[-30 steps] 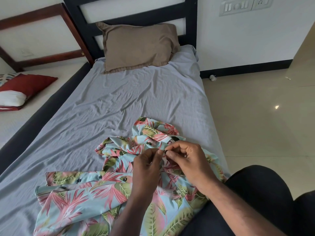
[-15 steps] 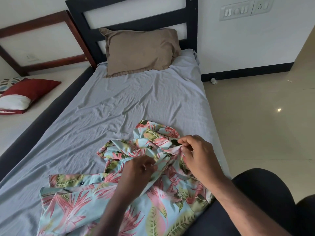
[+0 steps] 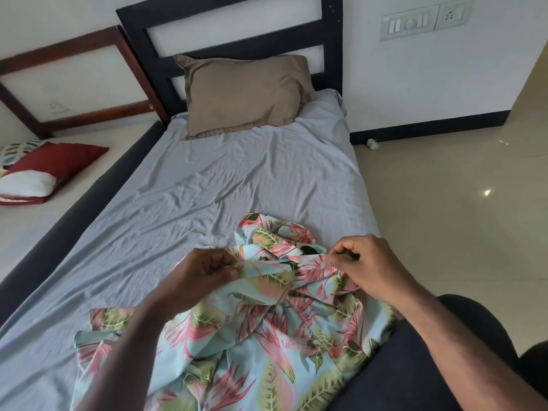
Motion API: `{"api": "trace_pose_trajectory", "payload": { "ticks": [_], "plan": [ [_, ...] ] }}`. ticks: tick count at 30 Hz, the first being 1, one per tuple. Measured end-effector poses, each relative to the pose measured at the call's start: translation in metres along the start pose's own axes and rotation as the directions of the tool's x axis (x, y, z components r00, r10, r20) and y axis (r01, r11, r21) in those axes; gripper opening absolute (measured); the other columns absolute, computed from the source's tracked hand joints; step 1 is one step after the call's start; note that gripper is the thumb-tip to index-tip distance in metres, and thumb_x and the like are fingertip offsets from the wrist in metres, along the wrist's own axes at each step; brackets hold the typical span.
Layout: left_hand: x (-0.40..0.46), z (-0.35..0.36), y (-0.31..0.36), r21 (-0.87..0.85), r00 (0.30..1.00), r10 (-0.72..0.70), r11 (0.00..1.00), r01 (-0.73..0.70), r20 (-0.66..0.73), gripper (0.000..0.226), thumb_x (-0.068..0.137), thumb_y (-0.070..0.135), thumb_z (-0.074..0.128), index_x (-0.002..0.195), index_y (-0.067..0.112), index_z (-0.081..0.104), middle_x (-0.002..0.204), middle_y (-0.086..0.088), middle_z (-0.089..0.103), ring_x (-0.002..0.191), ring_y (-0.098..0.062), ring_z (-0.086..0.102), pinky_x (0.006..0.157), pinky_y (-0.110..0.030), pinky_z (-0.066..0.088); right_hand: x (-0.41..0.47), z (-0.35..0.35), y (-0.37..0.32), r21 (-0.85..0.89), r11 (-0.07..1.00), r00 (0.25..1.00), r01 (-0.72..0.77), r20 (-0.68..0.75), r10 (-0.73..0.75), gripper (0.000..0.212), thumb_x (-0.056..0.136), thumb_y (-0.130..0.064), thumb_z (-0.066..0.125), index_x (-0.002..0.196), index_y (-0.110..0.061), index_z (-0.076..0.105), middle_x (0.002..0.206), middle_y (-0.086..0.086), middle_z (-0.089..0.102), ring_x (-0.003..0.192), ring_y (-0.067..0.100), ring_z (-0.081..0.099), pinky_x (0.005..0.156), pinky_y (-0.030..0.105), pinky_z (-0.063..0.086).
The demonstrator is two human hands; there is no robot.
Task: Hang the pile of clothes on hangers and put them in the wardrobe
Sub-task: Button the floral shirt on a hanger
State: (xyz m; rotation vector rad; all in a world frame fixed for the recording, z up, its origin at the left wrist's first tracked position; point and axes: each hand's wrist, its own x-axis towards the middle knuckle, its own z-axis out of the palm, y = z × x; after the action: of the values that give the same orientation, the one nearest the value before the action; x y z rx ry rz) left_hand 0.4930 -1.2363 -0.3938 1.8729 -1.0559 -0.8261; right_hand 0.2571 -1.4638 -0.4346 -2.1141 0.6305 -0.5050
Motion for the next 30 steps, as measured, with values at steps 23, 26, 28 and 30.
{"api": "trace_pose_trajectory", "payload": {
  "ticks": [23,26,28,30],
  "plan": [
    [0.001,0.075,0.034,-0.376,0.822,-0.07,0.909,-0.181,-0.565,0.011,0.089,0.003,0.071,0.098,0.008,0.076,0.087,-0.012,0.077,0.077,-0.018,0.07,0.069,-0.026,0.057,-0.012,-0.009,-0.024,0.549,0.605,0.809,-0.577,0.484,0.333,0.022,0.084,-0.011,0.077,0.094,0.008,0.071,0.076,0.017,0.064,0.062,0.02,0.06,0.054,0.027,0.054],
    [-0.005,0.098,0.038,-0.338,0.818,-0.055,0.925,-0.175,-0.572,0.013,0.088,-0.002,0.072,0.094,0.009,0.076,0.083,-0.007,0.077,0.078,-0.015,0.073,0.07,-0.021,0.058,-0.015,0.0,-0.029,0.604,0.539,0.798,-0.587,0.546,0.257,0.019,0.088,-0.001,0.071,0.104,0.009,0.071,0.079,0.017,0.068,0.064,0.02,0.065,0.059,0.029,0.057],
    [-0.006,0.11,0.039,-0.285,0.824,-0.014,0.941,-0.18,-0.566,0.016,0.088,-0.003,0.071,0.091,0.012,0.077,0.082,-0.005,0.077,0.08,-0.019,0.074,0.071,-0.025,0.058,-0.016,0.007,-0.031,0.624,0.561,0.83,-0.544,0.497,0.252,0.017,0.089,-0.002,0.07,0.104,0.007,0.071,0.082,0.02,0.069,0.066,0.022,0.066,0.06,0.03,0.056],
    [-0.006,0.12,0.038,-0.265,0.83,0.005,0.947,-0.183,-0.558,0.017,0.088,0.0,0.073,0.09,0.016,0.078,0.082,-0.006,0.076,0.079,-0.029,0.073,0.07,-0.04,0.058,-0.017,0.012,-0.034,0.627,0.601,0.865,-0.495,0.417,0.278,0.014,0.092,-0.003,0.069,0.102,0.006,0.071,0.085,0.023,0.07,0.07,0.023,0.067,0.063,0.031,0.057]
  ]
}}
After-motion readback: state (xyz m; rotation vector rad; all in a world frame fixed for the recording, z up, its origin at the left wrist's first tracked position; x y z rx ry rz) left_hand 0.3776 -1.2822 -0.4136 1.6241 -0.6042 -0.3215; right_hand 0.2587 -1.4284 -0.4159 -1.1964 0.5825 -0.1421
